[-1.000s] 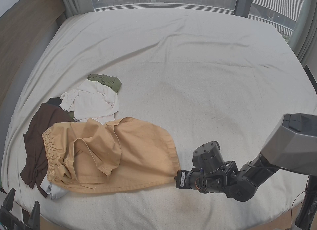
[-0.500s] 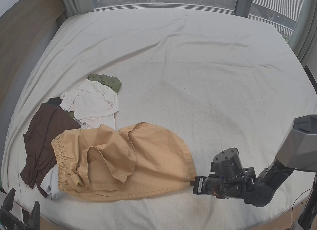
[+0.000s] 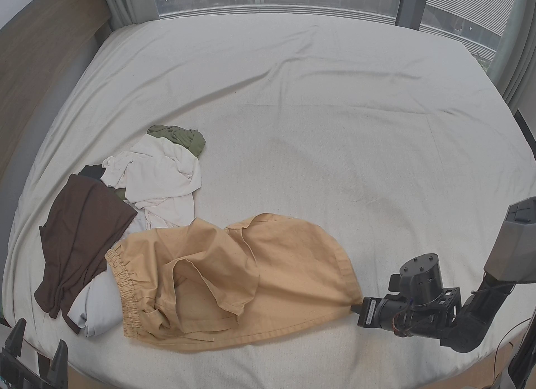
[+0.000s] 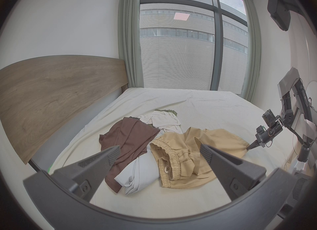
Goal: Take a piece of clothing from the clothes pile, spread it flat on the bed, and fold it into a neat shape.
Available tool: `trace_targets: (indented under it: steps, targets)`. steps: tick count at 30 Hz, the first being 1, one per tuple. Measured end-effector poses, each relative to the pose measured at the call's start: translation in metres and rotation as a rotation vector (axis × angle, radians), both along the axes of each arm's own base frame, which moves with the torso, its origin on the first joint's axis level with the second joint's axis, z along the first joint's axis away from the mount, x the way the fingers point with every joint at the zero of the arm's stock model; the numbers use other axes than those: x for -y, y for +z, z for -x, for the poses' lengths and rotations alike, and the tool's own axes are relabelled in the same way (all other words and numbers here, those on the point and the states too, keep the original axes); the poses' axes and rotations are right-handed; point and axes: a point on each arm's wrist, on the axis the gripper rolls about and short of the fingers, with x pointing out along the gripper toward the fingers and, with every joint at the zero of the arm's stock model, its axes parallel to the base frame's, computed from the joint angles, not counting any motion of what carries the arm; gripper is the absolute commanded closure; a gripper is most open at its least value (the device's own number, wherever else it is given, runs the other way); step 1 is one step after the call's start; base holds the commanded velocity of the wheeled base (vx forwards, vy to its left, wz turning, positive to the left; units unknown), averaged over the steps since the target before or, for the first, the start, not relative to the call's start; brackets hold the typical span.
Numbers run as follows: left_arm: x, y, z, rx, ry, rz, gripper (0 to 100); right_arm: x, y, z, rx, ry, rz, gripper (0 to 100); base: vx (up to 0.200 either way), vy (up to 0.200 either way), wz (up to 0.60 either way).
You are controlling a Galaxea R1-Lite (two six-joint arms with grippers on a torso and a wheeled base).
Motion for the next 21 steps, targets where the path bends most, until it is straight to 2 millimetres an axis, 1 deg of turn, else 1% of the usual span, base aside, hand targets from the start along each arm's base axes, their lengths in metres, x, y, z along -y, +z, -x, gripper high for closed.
trace_targets:
  steps: [10, 17, 21]
  targets:
    - [0.0, 0.0, 0.0, 0.0, 0.001, -0.001, 0, 0.029, -0.005, 0.012, -0.009, -0.051, 0.008, 100, 0.0, 0.0, 0.0]
    - [0.0, 0.0, 0.0, 0.0, 0.001, -0.001, 0, 0.046, -0.007, 0.019, -0.017, -0.066, 0.011, 100, 0.0, 0.0, 0.0]
    - [0.0, 0.0, 0.0, 0.0, 0.001, -0.001, 0, 0.054, -0.008, 0.026, -0.028, -0.076, 0.01, 100, 0.0, 0.0, 0.0]
